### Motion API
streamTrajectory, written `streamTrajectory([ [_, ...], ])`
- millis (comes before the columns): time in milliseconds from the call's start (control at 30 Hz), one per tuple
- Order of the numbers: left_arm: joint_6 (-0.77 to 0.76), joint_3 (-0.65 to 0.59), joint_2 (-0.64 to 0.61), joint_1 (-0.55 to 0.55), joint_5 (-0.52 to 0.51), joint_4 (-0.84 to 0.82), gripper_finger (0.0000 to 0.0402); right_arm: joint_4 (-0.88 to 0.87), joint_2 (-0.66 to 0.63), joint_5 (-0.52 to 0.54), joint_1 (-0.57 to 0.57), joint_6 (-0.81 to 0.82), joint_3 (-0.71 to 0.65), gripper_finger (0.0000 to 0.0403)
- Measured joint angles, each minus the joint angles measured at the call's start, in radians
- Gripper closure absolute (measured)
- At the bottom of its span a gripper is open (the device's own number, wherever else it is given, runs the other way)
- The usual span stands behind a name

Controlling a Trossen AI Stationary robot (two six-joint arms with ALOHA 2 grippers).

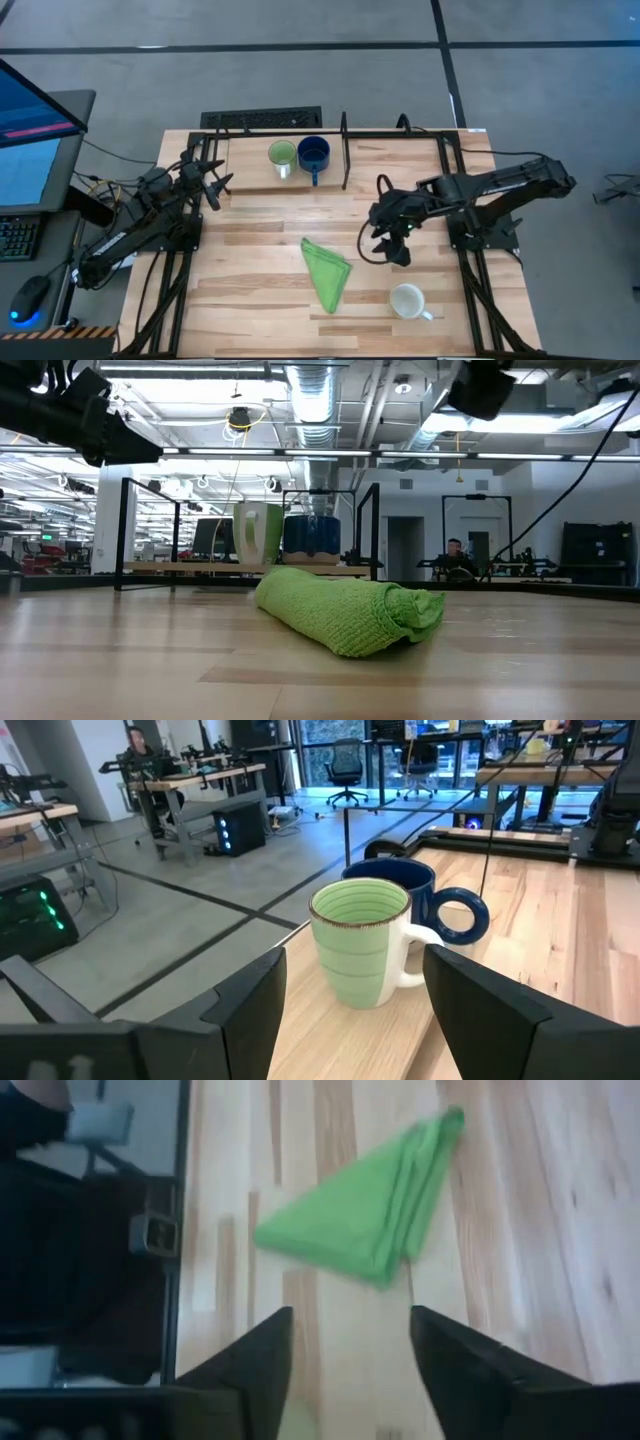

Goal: Stack small to large cups/mugs on shelf
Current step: Move the white mug to the center of the table

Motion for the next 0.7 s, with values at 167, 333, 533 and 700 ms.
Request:
streamTrajectory([
  [167,0.000,0.000,0.000,0.000,0.000,-0.001,0.0173,-0.135,-0.012,0.006,0.054,0.004,0.000,0.0129],
  [333,0.000,0.000,0.000,0.000,0.000,-0.003,0.0173,-0.138,-0.017,0.120,0.159,0.045,0.000,0.0124],
  [533,0.000,0.000,0.000,0.000,0.000,-0.003,0.0173,-0.192,-0.015,0.225,0.307,0.263,0.000,0.0124],
  [700,0.000,0.000,0.000,0.000,0.000,-0.003,0.0173,-0.193,-0.015,0.322,0.419,0.425,0.000,0.0124],
])
